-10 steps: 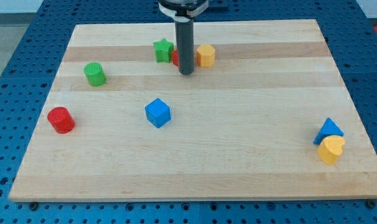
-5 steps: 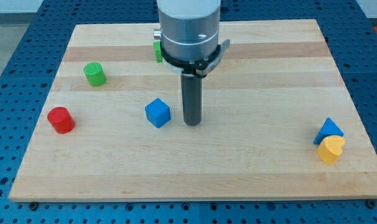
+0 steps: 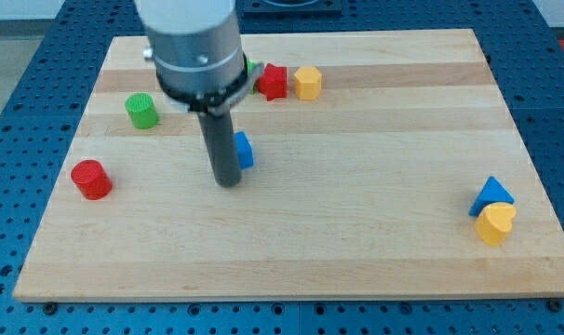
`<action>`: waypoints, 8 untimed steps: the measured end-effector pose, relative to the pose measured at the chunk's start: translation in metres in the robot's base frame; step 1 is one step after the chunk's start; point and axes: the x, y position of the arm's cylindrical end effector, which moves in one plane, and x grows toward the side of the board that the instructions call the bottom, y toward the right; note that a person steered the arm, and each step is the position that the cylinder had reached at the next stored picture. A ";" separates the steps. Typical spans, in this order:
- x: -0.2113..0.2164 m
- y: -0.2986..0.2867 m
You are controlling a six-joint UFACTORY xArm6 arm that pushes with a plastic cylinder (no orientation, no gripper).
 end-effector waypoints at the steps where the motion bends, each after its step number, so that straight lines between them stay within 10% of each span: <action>1: -0.051 0.011; 4: -0.056 0.008; 6: 0.107 -0.050; 8: 0.123 -0.156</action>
